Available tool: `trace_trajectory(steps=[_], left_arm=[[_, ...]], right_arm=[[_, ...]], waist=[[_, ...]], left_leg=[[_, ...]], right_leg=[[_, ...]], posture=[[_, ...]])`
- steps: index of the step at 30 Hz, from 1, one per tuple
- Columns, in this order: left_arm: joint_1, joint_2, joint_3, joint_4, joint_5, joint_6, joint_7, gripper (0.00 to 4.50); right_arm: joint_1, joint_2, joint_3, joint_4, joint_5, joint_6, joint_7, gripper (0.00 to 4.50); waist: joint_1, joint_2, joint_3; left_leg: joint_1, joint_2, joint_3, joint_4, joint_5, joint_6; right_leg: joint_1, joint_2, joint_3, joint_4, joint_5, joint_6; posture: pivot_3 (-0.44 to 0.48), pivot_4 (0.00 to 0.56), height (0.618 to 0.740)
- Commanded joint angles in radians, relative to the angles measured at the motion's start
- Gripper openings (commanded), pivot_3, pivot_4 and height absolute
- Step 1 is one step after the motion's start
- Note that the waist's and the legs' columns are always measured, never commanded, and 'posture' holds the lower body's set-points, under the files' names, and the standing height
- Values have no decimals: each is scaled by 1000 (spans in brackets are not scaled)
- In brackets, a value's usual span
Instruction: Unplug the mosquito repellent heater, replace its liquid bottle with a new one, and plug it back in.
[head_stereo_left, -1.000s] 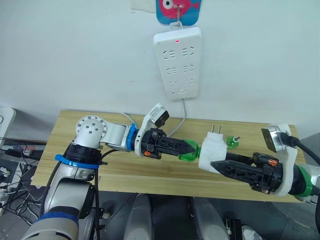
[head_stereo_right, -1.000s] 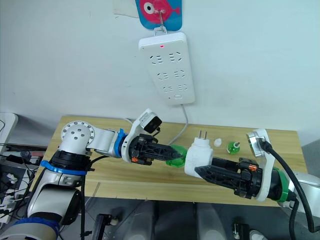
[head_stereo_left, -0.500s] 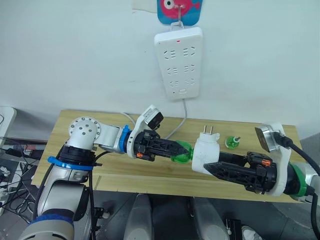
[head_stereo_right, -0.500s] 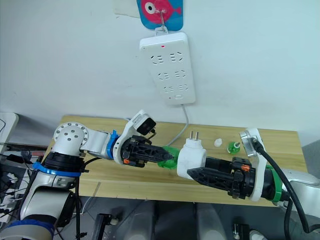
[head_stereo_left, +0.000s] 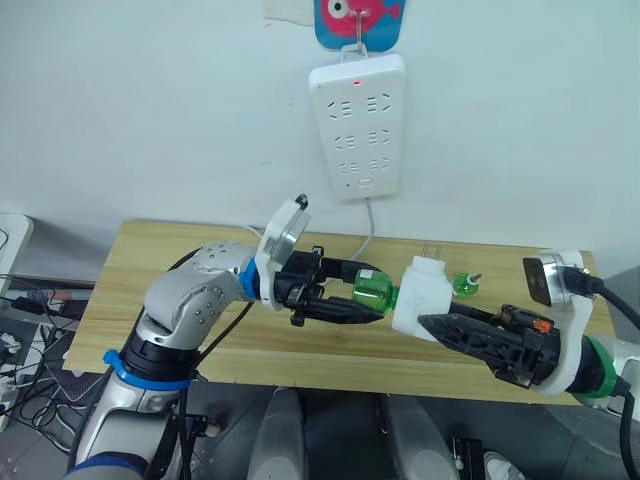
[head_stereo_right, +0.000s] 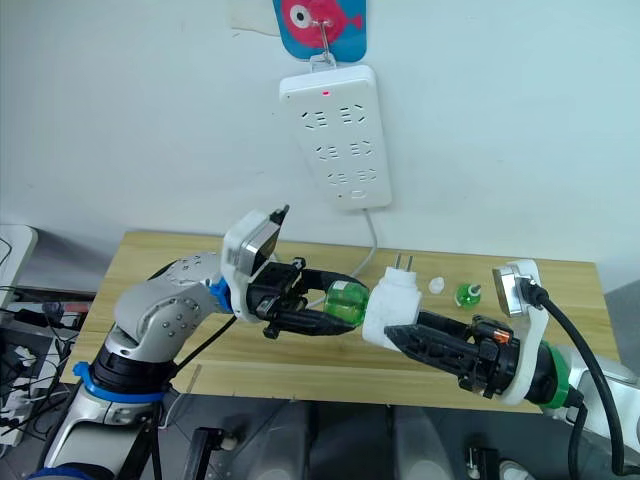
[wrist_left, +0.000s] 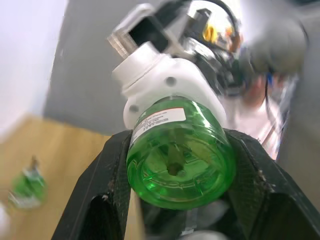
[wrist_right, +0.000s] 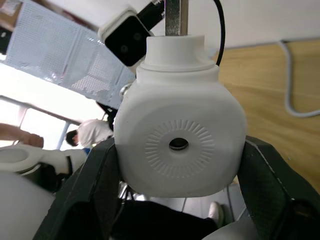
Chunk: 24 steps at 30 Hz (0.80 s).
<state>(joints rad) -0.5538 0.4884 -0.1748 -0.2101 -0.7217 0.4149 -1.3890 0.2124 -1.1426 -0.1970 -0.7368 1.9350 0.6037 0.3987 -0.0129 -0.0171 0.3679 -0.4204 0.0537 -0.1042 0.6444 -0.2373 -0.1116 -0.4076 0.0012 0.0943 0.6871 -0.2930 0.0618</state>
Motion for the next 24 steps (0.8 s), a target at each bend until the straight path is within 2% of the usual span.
trace_trajectory(steps=[1, 5, 10, 15, 24], left_arm=[[5, -60, -60, 43, 115, -240, -108, 2259], [-28, -139, -29, 175, 205, -549, -186, 2259], [-53, -181, -17, 276, 274, -799, -212, 2259], [-81, -184, -30, 315, 293, -858, -200, 2259], [-110, -195, -85, 352, 307, -981, -223, 2259]], right_arm=[[17, -19, -53, -38, 37, 37, 97, 2979], [72, -32, -98, -32, 37, 61, 136, 2979], [104, -26, -134, -21, 37, 68, 137, 2979], [123, -30, -154, -21, 37, 75, 127, 2979], [2, -13, -55, -34, 37, 42, 4, 2979]], waist=[[8, 0, 0], [11, 0, 0], [11, 0, 0], [10, 0, 0], [4, 0, 0]], left_leg=[[0, 0, 0, 0, -1, 1], [-1, -1, -1, 0, -2, 3], [-2, -4, -2, 1, -2, 4], [-2, -5, -2, 1, -1, 4], [-2, -5, -3, 1, -1, 5]], right_leg=[[0, 0, 0, 0, 0, 0], [0, -1, 0, -2, 0, 0], [0, -3, -1, -2, 0, 0], [0, -4, -1, -2, 0, 0], [1, -4, -2, -1, 0, 0]], posture=[[31, 347, 740], [31, 350, 740], [31, 350, 740], [26, 353, 740], [25, 345, 740]])
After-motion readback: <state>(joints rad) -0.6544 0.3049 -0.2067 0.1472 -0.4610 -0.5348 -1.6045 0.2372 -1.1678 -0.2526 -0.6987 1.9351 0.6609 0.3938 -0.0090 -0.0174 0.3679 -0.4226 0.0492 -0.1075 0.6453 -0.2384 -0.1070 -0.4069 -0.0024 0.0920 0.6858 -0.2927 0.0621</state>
